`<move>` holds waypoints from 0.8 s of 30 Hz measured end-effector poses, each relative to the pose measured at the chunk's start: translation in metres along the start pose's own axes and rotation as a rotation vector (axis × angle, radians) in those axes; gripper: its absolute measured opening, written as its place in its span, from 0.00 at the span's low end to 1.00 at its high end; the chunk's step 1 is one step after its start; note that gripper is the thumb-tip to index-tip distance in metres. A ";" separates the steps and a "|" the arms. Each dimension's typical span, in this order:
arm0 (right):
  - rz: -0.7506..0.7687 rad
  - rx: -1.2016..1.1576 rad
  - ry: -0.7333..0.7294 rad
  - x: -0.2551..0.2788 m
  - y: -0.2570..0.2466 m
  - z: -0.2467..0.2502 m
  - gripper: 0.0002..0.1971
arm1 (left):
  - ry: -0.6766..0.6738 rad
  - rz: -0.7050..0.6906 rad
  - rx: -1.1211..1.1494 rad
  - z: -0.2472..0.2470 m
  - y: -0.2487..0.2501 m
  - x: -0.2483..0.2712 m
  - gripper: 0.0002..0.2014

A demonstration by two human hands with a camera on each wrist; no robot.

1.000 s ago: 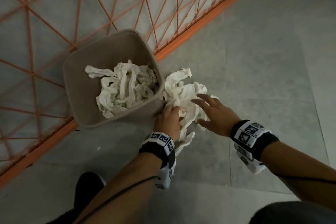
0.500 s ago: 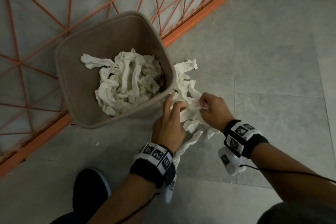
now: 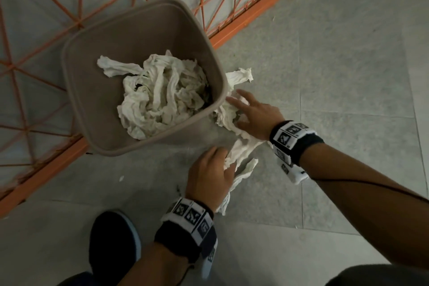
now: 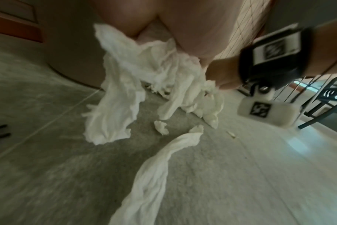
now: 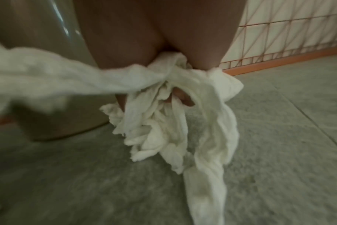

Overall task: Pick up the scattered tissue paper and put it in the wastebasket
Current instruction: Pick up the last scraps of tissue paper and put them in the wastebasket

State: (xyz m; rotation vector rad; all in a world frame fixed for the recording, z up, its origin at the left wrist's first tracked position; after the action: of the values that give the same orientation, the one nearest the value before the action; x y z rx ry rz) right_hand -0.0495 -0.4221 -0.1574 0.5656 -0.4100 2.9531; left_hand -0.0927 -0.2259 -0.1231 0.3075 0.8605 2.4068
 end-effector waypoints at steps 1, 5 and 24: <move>0.004 0.049 -0.027 -0.002 0.000 -0.002 0.31 | 0.025 -0.017 0.011 0.003 0.003 0.006 0.11; -0.050 -0.027 0.051 0.007 0.002 -0.010 0.18 | -0.234 0.125 -0.007 -0.008 0.004 0.030 0.24; -0.342 -0.707 0.303 0.089 0.025 -0.030 0.12 | -0.157 0.286 -0.010 -0.033 0.023 -0.091 0.39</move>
State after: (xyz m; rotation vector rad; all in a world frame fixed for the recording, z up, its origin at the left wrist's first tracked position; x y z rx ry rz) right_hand -0.1460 -0.4327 -0.1565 0.0830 -1.1127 2.2870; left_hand -0.0412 -0.3095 -0.1360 0.6449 0.7766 2.6027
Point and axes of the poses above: each hand's wrist, its own x-axis away from the middle knuckle, its own z-axis out of the back of the hand, y = z × x, the point moved 2 cm from there along -x, towards the middle knuckle, and after that the axes turned 5 degrees about x, right-handed, at the moved point
